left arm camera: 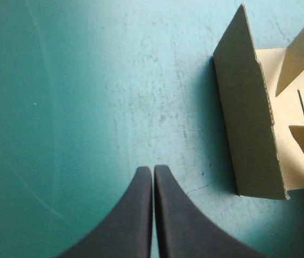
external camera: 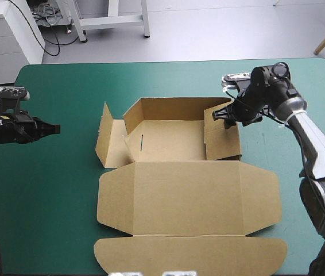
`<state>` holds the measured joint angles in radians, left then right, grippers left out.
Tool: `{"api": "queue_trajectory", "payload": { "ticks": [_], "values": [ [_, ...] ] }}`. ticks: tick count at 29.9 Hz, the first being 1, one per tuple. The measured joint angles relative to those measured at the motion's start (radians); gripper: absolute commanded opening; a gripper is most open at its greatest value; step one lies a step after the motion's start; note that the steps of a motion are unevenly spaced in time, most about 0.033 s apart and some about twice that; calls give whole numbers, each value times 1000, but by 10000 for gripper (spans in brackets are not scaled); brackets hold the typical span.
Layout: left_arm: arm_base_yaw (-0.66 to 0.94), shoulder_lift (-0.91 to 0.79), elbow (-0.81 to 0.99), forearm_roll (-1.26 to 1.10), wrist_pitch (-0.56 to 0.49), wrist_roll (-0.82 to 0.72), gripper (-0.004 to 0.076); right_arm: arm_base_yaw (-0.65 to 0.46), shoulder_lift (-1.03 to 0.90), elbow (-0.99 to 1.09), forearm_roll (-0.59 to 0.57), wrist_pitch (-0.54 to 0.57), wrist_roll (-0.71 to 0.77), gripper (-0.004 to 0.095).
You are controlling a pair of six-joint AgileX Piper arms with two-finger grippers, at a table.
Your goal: Fold the box
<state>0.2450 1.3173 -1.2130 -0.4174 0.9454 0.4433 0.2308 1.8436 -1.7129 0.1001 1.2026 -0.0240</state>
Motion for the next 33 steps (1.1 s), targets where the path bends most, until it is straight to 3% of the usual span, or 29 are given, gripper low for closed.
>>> {"api": "queue_trajectory", "payload": {
  "ticks": [11,14,18,21,25,31,33],
  "values": [
    [0,0,0,-13,12,4,-10,0,116,1,67,-16,-64,415],
    [0,0,0,-13,14,4,-10,0,118,1,65,-16,-50,284],
    [0,0,0,-14,20,4,-10,-1,118,1,47,-14,-48,-22],
    [0,0,0,-14,23,4,7,-1,118,1,34,-11,-34,-19],
    [0,0,0,-14,30,4,148,0,118,1,39,-6,-24,-19],
    [0,3,0,-13,33,6,592,0,118,1,30,5,-21,-19],
    [0,10,0,-13,33,3,697,-1,118,1,31,5,-19,-19]
  ]
}}
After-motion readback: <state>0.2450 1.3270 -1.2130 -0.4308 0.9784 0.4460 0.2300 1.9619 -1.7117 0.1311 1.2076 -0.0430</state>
